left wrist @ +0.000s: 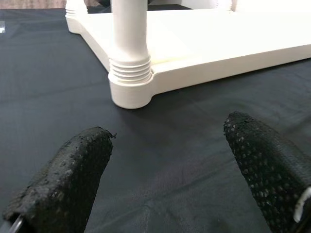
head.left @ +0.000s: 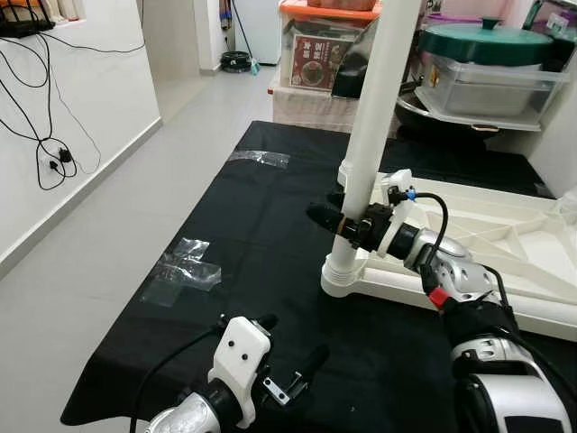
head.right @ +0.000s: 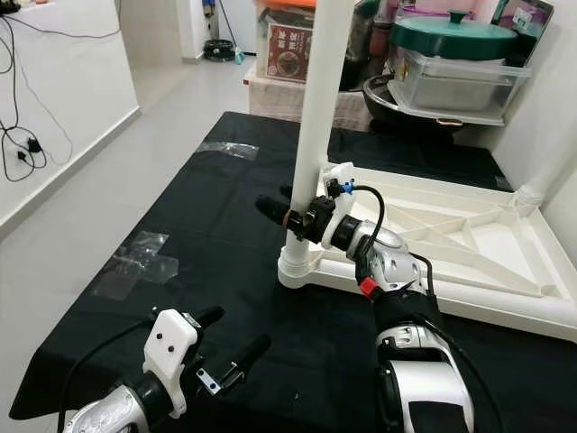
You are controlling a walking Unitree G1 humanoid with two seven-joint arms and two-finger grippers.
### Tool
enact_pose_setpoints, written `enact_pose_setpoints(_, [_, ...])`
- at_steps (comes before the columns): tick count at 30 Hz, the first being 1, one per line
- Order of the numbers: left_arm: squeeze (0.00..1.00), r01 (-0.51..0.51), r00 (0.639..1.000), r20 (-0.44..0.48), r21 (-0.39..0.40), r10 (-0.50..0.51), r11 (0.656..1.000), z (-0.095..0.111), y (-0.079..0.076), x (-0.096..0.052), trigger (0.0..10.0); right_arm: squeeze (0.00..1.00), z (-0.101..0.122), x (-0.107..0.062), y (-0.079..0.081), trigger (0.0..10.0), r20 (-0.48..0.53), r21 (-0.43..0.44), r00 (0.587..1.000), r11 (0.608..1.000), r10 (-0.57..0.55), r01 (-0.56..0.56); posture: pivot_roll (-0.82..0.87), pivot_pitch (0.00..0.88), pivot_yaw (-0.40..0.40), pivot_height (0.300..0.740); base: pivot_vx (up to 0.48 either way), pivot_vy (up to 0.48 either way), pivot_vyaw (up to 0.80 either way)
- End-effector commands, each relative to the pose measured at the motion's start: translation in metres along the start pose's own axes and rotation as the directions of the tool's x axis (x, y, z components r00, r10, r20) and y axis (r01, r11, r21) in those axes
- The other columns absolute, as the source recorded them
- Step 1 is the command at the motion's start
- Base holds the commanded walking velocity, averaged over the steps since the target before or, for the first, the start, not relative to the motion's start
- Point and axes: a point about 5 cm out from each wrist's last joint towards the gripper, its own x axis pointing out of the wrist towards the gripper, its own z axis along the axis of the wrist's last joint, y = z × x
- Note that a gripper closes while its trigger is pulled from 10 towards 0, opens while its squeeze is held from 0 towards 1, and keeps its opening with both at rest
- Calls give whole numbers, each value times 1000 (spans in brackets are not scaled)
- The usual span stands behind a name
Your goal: Building children table
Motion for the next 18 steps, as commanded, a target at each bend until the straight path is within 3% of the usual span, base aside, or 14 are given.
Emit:
enact_pose_setpoints(1, [0,-2,1000,-11,3,2,1000,-3,0,0,10000,0,-6,14,7,0,-39,-18,998,998,53,-54,128,52,-91,740,0,0,0])
enact_pose_setpoints(7, [0,-3,1000,-13,5,3,1000,-3,-1,0,10000,0,2,23,3,0,33,-38,999,999,-37,39,134,53,-92,740,0,0,0])
enact_pose_setpoints(9, [0,-1,1000,-15,6,1,1000,-4,-1,0,10000,0,5,17,-5,0,72,-85,983,981,-167,173,123,40,-90,740,0,0,0])
enact_pose_setpoints(14, [0,2,1000,-16,5,-2,1000,-5,-1,1,10000,0,4,9,-10,0,92,-116,958,953,-270,280,116,38,-86,740,0,0,0])
enact_pose_setpoints(15, [0,5,1000,-15,3,-5,1000,-5,-1,1,10000,0,3,2,-14,0,101,-124,919,912,-380,391,110,35,-86,740,0,0,0])
enact_pose_setpoints(16, [0,7,1000,-15,2,-7,1000,-5,-1,1,10000,0,-1,-5,-18,0,97,-135,834,823,-543,551,106,33,-85,740,0,0,0])
enact_pose_setpoints(17, [0,7,1000,-15,2,-7,1000,-5,-1,1,10000,0,-1,-5,-18,0,97,-135,834,823,-543,551,106,33,-85,740,0,0,0])
enact_pose_setpoints(18, [0,9,1000,-15,1,-9,1000,-5,-1,1,10000,0,-3,-12,-21,0,100,-147,755,741,-648,655,106,33,-85,740,0,0,0])
